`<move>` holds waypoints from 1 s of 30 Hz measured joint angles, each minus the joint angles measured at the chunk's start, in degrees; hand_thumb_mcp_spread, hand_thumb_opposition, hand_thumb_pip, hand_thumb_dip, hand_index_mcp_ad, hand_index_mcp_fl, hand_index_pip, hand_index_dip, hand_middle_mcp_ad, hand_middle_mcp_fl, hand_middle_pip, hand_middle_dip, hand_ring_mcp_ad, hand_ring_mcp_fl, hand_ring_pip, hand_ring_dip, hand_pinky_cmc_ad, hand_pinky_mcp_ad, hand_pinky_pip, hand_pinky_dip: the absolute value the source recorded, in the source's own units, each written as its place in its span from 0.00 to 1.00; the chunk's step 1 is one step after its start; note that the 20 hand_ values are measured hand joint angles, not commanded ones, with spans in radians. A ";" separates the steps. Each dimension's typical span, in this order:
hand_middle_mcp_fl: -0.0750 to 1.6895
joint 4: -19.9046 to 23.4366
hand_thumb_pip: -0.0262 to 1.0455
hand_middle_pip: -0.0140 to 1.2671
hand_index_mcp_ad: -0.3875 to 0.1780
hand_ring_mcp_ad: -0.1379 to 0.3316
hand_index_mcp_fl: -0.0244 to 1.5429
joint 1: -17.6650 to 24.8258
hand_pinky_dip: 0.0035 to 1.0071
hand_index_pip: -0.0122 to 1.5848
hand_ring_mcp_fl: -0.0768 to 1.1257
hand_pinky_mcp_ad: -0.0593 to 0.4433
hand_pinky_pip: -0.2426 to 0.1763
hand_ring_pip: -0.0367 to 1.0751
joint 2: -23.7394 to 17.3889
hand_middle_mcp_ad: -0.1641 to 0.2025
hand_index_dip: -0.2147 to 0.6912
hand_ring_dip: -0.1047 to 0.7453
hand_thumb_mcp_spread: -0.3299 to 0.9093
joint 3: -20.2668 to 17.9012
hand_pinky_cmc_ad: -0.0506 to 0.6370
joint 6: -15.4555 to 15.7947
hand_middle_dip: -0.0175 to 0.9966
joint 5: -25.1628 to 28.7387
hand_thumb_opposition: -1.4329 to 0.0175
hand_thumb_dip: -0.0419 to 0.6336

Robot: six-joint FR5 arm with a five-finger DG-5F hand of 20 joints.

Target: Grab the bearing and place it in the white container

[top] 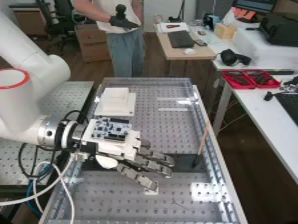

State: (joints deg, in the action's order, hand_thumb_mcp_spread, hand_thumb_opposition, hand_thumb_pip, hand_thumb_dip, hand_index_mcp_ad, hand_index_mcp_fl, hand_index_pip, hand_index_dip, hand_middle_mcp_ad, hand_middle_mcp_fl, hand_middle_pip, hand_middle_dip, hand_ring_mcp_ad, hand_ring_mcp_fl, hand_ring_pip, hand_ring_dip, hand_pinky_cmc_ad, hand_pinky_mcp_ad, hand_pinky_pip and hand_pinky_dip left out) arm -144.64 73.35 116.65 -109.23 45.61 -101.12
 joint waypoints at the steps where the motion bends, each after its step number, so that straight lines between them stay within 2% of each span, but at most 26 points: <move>1: 0.04 -0.05 0.52 0.11 0.48 0.57 0.21 0.10 0.18 0.94 0.06 0.70 0.40 0.12 -0.29 0.63 0.46 0.23 0.64 -0.04 0.63 0.00 0.17 0.04 0.31 0.48; 12: 0.04 -0.36 0.52 0.11 0.48 0.57 0.21 3.39 0.18 0.94 0.06 0.70 0.40 0.12 -5.29 0.63 0.46 0.23 0.64 -1.64 0.62 -0.08 0.17 2.34 0.31 0.48; 16: 0.04 -0.96 0.52 0.11 0.48 0.57 0.21 5.79 0.17 0.94 0.06 0.70 0.40 0.12 -8.40 0.62 0.46 0.23 0.64 -2.84 0.62 -0.09 0.17 4.26 0.31 0.48; 24: 0.04 -2.68 0.52 0.11 0.48 0.56 0.21 12.67 0.18 0.94 0.06 0.70 0.40 0.12 -14.47 0.61 0.46 0.23 0.64 -5.75 0.62 -0.09 0.17 10.98 0.31 0.48; 30: 0.04 -5.13 0.52 0.11 0.48 0.57 0.21 20.34 0.18 0.94 0.06 0.71 0.40 0.12 -18.76 0.62 0.46 0.23 0.64 -8.04 0.62 -0.87 0.17 18.22 0.31 0.48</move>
State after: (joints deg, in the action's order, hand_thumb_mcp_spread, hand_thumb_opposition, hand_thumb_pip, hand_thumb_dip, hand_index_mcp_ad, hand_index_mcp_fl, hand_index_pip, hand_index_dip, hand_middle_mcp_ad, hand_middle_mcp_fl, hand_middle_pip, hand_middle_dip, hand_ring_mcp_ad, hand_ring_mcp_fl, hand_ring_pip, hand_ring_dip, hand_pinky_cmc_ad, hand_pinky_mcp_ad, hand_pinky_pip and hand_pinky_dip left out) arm -149.77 93.69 97.89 -117.27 44.74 -82.89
